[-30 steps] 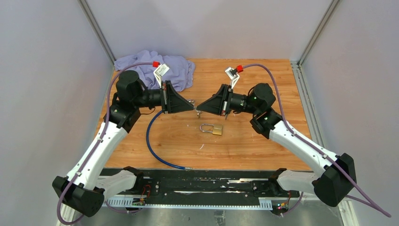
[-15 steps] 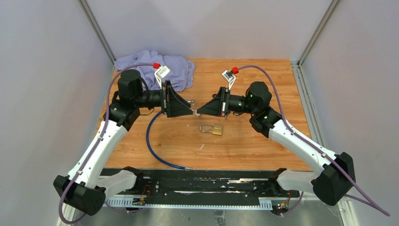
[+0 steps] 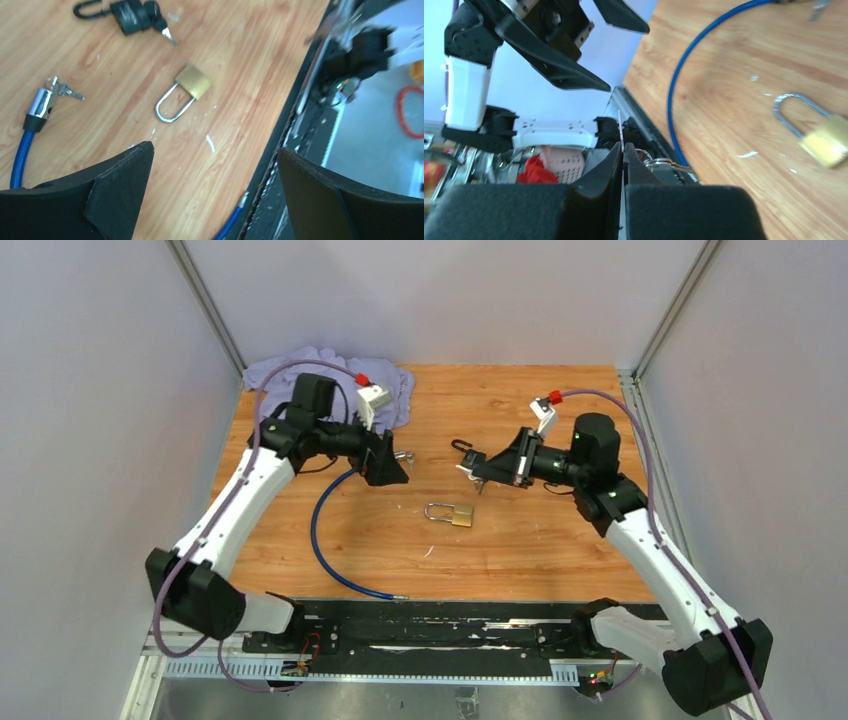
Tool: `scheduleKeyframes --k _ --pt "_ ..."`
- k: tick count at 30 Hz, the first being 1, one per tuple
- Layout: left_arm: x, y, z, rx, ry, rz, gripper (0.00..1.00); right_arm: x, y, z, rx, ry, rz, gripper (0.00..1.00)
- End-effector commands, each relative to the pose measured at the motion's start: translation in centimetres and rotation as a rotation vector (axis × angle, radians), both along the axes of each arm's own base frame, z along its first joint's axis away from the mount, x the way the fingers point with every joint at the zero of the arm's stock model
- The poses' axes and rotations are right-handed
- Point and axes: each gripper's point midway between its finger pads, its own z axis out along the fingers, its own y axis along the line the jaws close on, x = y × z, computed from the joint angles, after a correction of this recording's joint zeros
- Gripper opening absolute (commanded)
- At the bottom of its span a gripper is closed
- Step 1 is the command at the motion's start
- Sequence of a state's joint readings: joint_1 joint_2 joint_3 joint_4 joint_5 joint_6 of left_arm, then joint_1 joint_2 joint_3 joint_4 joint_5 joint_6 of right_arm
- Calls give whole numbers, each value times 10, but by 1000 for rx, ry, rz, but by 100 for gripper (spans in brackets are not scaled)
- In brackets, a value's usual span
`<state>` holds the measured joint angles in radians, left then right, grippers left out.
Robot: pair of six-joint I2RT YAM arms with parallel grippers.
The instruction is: Unlock with the key
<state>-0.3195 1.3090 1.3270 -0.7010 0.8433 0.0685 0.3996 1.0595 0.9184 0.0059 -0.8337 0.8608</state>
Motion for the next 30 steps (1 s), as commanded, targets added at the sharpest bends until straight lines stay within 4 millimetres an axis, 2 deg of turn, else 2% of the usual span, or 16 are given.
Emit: scheduleKeyframes --k 1,4,6,12,17,20,26,30 --pt "7 -7 -58 251 -73 -134 98 4 -51 -30 -153 33 -143 0" --pt "10 -30 -91 341 -130 -293 98 7 -75 -35 -203 48 -227 1" --pt "21 -42 -112 386 -153 -375 98 8 -86 -36 -227 53 -269 1" --pt "44 -83 -168 476 -181 -528 98 10 -106 -33 -302 25 -354 1" --pt "52 -104 -186 499 -295 -530 98 11 -111 -32 -310 16 -377 1" --pt "51 -107 -201 511 -353 -517 98 14 -111 -29 -308 13 -378 1" --pt "51 -117 -218 500 -361 -465 99 15 -112 -22 -302 -1 -386 1" --pt "54 -121 -223 494 -401 -444 98 15 -112 -18 -296 -7 -390 1"
